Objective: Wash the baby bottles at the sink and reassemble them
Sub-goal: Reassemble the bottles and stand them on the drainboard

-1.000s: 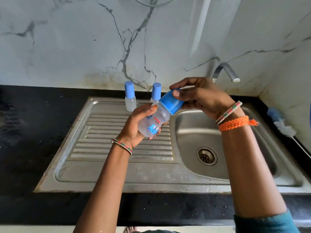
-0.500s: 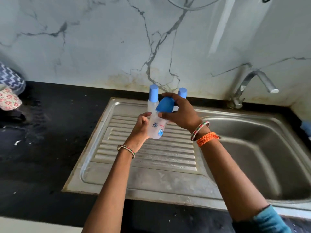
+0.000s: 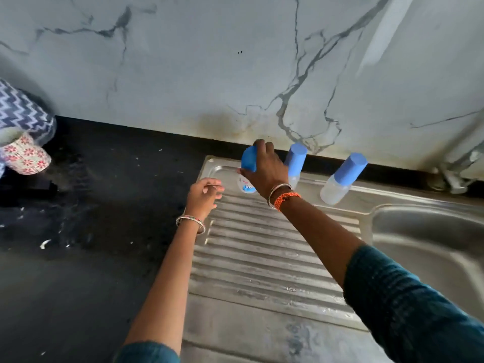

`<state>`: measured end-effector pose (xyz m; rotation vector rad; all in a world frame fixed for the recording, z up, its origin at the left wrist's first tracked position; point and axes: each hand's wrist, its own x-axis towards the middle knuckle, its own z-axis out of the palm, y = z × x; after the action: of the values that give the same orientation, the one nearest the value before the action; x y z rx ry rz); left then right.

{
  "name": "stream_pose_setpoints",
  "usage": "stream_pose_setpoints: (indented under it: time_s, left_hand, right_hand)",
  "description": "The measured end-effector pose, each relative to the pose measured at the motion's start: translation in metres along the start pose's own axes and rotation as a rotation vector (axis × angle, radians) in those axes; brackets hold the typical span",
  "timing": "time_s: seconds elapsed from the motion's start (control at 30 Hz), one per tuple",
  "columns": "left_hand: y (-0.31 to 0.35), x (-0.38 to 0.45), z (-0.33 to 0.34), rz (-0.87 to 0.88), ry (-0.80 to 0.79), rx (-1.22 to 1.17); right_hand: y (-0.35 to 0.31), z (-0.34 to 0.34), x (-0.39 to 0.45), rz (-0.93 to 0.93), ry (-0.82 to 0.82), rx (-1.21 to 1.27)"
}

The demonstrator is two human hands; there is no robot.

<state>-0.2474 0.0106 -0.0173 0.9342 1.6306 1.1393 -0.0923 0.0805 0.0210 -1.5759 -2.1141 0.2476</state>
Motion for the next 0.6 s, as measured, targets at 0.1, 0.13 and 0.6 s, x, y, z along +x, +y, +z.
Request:
stream_pose_setpoints:
  time_s: [0.1, 0.13, 0.6]
  left_hand:
    - [-0.001, 0.018, 0.003, 0.001, 0.015, 0.005]
    - [-0.001, 0.022, 0.004, 0.004, 0.008, 0.008]
    - [0.011, 0.002, 0.025, -0.003, 0.082, 0.040]
  right_hand:
    - [-0.003, 0.019, 0.014, 0.015, 0.014, 0.001]
    - [-0.005, 0.022, 0.017, 0.016, 0.014, 0.005]
    - [-0.014, 0.020, 0.008, 0.052, -0.045, -0.079]
